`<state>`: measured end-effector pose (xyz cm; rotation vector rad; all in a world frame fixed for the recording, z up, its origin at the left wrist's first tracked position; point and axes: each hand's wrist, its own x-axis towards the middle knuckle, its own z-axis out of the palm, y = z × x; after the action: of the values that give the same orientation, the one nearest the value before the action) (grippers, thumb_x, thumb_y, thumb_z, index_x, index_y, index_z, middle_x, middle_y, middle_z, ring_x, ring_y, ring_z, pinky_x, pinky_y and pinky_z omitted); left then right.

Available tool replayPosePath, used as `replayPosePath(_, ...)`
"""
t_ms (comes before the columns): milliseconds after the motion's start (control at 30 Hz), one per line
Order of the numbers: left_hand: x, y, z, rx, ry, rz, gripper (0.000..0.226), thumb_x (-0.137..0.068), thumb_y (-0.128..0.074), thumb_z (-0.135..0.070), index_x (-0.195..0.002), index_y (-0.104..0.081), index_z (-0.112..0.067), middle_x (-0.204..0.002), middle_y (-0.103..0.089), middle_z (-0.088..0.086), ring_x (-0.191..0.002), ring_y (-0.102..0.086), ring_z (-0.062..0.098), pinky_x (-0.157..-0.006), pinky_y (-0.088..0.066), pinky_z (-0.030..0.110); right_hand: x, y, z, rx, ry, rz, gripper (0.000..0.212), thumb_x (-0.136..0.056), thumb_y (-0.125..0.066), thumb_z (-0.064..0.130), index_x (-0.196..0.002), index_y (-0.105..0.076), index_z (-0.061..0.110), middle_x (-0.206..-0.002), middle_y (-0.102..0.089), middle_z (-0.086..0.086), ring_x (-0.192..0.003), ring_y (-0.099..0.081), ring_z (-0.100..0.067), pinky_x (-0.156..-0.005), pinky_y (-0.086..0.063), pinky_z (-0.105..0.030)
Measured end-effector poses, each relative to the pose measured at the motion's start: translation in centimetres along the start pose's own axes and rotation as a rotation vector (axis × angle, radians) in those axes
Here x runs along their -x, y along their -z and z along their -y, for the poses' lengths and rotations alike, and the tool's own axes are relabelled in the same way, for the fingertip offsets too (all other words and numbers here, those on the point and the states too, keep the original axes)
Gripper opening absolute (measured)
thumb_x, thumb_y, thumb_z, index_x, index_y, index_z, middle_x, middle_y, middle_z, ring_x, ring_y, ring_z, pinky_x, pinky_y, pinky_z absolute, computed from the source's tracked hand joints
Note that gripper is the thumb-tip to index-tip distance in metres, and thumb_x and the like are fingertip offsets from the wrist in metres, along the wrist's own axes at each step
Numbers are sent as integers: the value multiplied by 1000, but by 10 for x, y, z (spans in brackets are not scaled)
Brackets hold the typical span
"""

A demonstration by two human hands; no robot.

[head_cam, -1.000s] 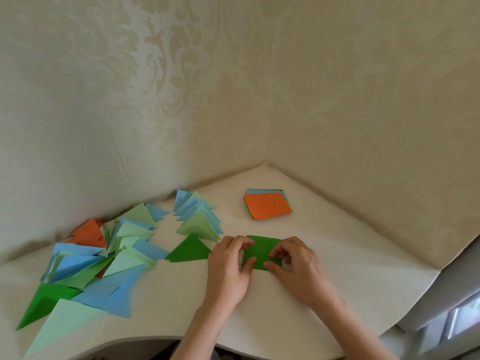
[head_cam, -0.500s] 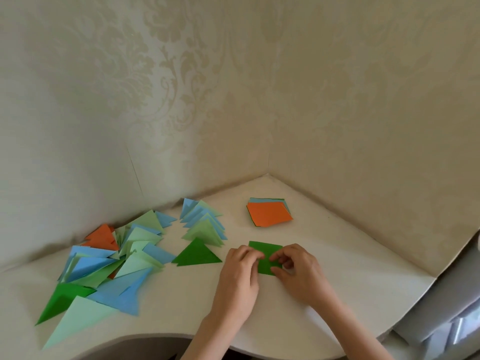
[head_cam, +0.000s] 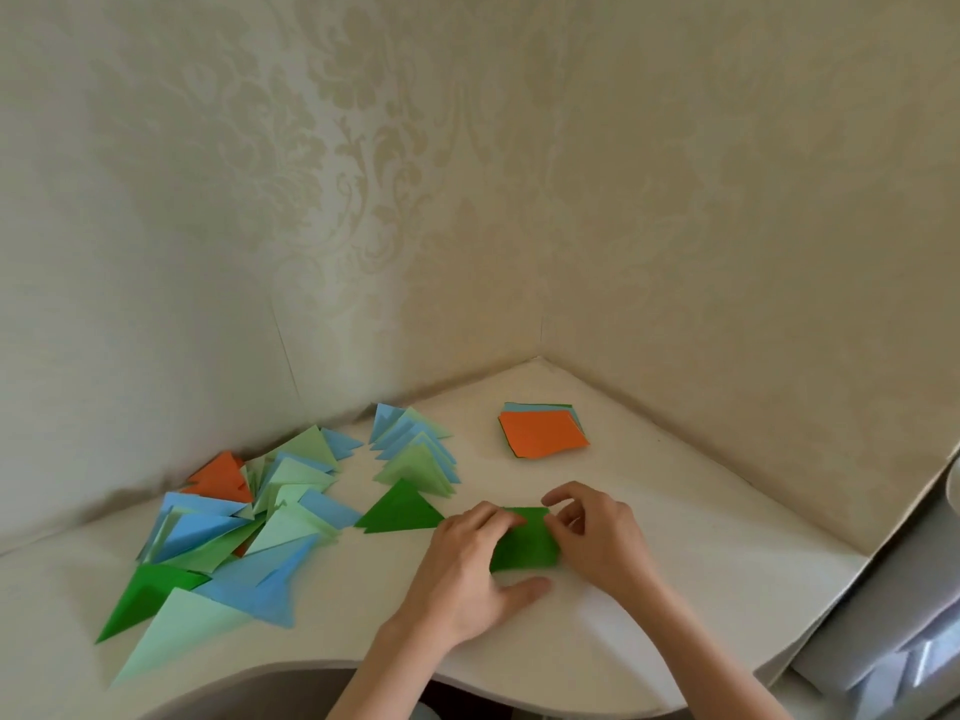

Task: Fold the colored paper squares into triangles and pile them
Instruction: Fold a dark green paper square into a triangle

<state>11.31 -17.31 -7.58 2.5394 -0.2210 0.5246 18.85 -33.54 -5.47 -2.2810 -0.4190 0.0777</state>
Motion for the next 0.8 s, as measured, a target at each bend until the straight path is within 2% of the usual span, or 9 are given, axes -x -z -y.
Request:
replayPosePath(133, 3, 4, 6, 106, -18, 6, 41, -82, -65, -51, -115, -58, -30, -108, -54, -18, -96, -55, 5, -83, -46, 24, 7, -2, 4, -24, 14, 49, 16, -84, -63, 19, -92, -70, 31, -76, -68, 8, -68, -57, 0, -58, -40, -6)
replayPosePath(200, 4, 8, 9, 118, -19, 27, 34, -86, -64, -41, -115, -58, -26, -108, -56, -16, -97, -56, 7, -83, -47, 25, 9, 0, 5, 3, 45, 85, 25, -85, -58, 16, -97, -73, 31, -86, -70, 10, -77, -59, 0, -63, -41, -4)
replayPosePath(333, 10, 9, 18, 93, 47, -8, 20, -88, -63, -23, -107, -59, -27, -105, -60, -12, -99, -56, 5, -86, -46, 25, 10, 2, 2, 183, 155, 135, 32, -81, -60, 22, -110, -69, 33, -91, -59, 11, -77, -52, -4, -62, -36, -8)
replayPosePath(433, 14, 7, 22, 88, 86, -50, 21, -86, -64, -12, -100, -61, -28, -99, -58, -12, -97, -54, 1, -85, -42, 16, 10, -4, -2, 255, 222, 96, 27, -83, -66, 37, -109, -69, 38, -91, -49, 13, -79, -49, -4, -63, -36, -12)
replayPosePath(533, 15, 6, 22, 85, 132, -97, 26, -84, -63, -4, -95, -62, -27, -93, -55, -11, -90, -53, 0, -80, -40, 10, 8, -8, -6, 254, 259, 8, 18, -84, -68, 39, -101, -73, 37, -89, -46, 13, -82, -51, -8, -65, -39, -20)
replayPosePath(700, 15, 8, 24, 34, 204, -198, 27, -78, -68, 0, -88, -61, -25, -79, -55, -13, -75, -51, 4, -68, -41, 14, 2, -8, -12, 269, 328, -79, 11, -83, -71, 38, -91, -76, 32, -87, -48, 13, -81, -52, -12, -71, -46, -31)
replayPosePath(800, 14, 5, 21, 30, 269, -248, 28, -77, -69, -2, -88, -59, -25, -77, -54, -13, -75, -51, 5, -66, -42, 18, -3, -13, -10, 277, 328, -89, 14, -84, -68, 40, -88, -75, 29, -89, -49, 13, -85, -50, -11, -77, -43, -32)
